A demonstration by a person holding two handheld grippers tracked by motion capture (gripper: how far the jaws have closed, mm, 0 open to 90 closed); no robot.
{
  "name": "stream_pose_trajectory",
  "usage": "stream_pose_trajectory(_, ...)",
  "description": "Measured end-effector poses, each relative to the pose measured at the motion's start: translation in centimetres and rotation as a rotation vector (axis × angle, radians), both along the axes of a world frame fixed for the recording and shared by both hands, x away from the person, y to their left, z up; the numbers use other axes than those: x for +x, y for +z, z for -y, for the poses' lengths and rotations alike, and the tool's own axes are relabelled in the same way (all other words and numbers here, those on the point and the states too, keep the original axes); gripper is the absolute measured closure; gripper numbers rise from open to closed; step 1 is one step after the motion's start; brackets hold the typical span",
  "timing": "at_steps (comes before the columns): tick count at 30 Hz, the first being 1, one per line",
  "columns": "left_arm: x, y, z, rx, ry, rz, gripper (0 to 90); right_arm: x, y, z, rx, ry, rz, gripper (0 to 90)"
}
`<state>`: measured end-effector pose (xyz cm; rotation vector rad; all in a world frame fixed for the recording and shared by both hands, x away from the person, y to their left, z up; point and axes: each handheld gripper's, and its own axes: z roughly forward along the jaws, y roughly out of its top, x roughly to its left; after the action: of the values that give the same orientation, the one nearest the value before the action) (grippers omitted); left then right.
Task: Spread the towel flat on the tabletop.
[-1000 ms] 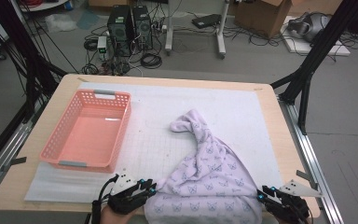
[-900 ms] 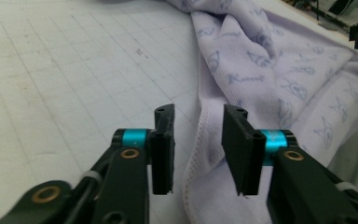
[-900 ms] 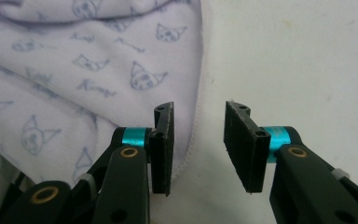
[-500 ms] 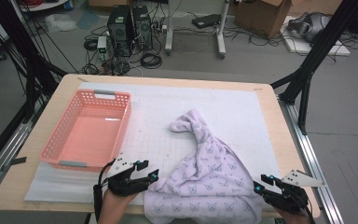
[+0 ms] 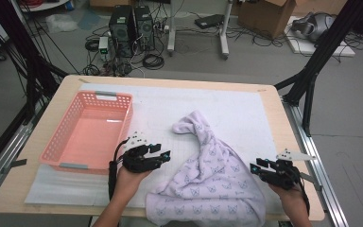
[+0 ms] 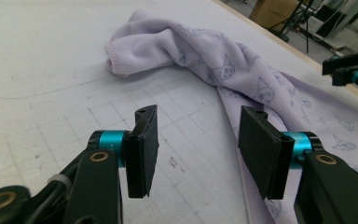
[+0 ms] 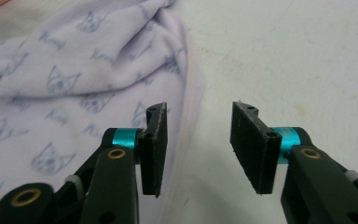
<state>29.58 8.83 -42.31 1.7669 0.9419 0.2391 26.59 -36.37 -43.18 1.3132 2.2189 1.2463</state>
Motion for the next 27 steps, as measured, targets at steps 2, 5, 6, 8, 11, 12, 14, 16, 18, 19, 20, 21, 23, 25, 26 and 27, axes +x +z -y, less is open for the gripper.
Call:
stream_pose_trajectory(2,0.4,-0.2,0.5,0.0,0.001,-0.013,51.6,1.3,-0.2,-0.4,-0.01,-0.009,-0.005,54.9)
stream_pose_trajectory(5,1.0,-0.6,1.1,0.006,0.0,-0.047,54.7,3.2,-0.7,-2.0,-0.03,0.027,-0.024,55.0)
stream_pose_trajectory(6,1.1,-0.8,1.3,0.011,-0.001,-0.056,54.8,3.7,-0.9,-2.6,-0.03,0.05,-0.033,56.7)
stream_pose_trajectory(8,1.4,-1.0,1.7,0.013,-0.001,-0.067,54.8,4.2,-1.1,-4.0,-0.069,0.086,-0.029,67.5)
stream_pose_trajectory(11,1.8,-1.4,2.3,0.009,0.009,-0.092,54.8,4.6,-1.4,-4.8,-0.135,0.068,-0.032,83.1)
stream_pose_trajectory(12,2.0,-1.6,2.6,0.009,0.009,-0.097,54.8,4.7,-1.3,-4.5,-0.124,0.056,-0.039,85.8)
stream_pose_trajectory(14,2.1,-1.8,3.1,0.006,0.004,-0.106,54.8,4.4,-1.1,-3.7,-0.16,0.011,-0.031,86.7)
stream_pose_trajectory(16,2.1,-1.8,3.6,0.013,-0.008,-0.106,55.6,3.5,-0.7,-2.5,-0.187,-0.053,-0.002,86.7)
stream_pose_trajectory(18,2.2,-1.6,4.4,0.043,-0.039,-0.106,58.1,2.5,-0.7,-1.1,-0.221,-0.107,0.008,86.4)
stream_pose_trajectory(19,2.3,-1.4,4.9,0.055,-0.055,-0.102,59.1,2.1,-0.8,-0.5,-0.211,-0.12,-0.004,85.3)
stream_pose_trajectory(20,2.4,-1.2,5.6,0.056,-0.071,-0.1,59.1,1.7,-0.9,0.0,-0.183,-0.123,-0.006,83.7)
stream_pose_trajectory(21,2.6,-1.1,6.3,0.061,-0.085,-0.099,59.1,1.4,-1.0,0.3,-0.159,-0.125,-0.003,81.0)
stream_pose_trajectory(23,2.9,-0.9,7.7,0.07,-0.108,-0.092,59.1,0.8,-0.9,0.6,-0.131,-0.132,0.01,74.3)
stream_pose_trajectory(25,3.4,-1.1,9.0,0.122,-0.129,-0.099,59.1,0.5,-0.7,1.0,-0.102,-0.138,0.026,72.8)
stream_pose_trajectory(26,3.6,-1.3,9.5,0.136,-0.134,-0.1,58.8,0.4,-0.6,1.1,-0.095,-0.14,0.031,72.9)
stream_pose_trajectory(27,3.9,-1.4,10.1,0.136,-0.131,-0.108,57.5,0.3,-0.5,1.3,-0.082,-0.14,0.03,72.9)
